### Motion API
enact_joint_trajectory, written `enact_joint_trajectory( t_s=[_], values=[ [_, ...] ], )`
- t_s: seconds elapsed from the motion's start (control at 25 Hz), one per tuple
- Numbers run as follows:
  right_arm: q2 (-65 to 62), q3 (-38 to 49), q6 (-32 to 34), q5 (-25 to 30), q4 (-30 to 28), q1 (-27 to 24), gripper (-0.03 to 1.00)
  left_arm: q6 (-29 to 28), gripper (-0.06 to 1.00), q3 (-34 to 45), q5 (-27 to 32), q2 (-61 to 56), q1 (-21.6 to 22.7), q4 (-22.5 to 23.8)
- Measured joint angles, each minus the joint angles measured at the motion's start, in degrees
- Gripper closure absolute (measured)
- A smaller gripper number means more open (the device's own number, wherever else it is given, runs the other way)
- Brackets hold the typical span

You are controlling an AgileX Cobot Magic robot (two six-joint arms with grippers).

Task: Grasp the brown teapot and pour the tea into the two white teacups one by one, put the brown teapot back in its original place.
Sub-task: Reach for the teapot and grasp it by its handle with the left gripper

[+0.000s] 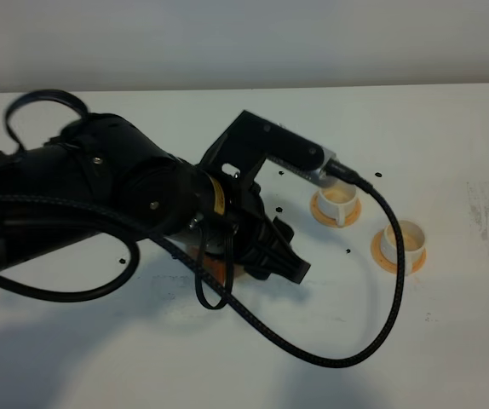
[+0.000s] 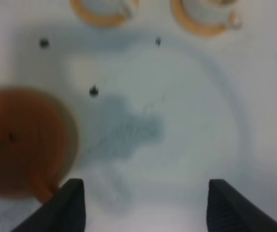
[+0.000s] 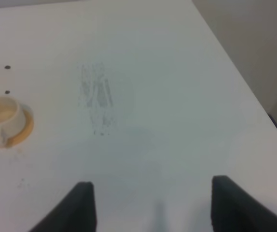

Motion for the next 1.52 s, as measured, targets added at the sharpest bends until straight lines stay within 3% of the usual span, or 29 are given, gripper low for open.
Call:
enact_joint_trajectory(
  t_s=[0.32,0.72,0.96,1.2,1.52],
  values=[
    [0.0,0.0,0.0,0.0,0.0,0.0,0.45,-9.5,0.41,0.0,5.7,0.2,1.4,4.7],
    [0.0,0.0,0.0,0.0,0.0,0.0,0.45,-7.7,0.41,0.0,6.5,0.2,1.8,5.4],
    [0.0,0.1,0.0,0.0,0.0,0.0,0.45,-18.9,0.41,0.0,8.0,0.2,1.8,5.0],
    [0.0,0.1,0.0,0.0,0.0,0.0,0.45,-33.4,0.41,0.0,10.3,0.2,1.8,8.0],
    [0.0,0.1,0.0,0.0,0.0,0.0,0.45,-36.5,0.41,0.0,13.4,3.1,2.0,8.7]
  ],
)
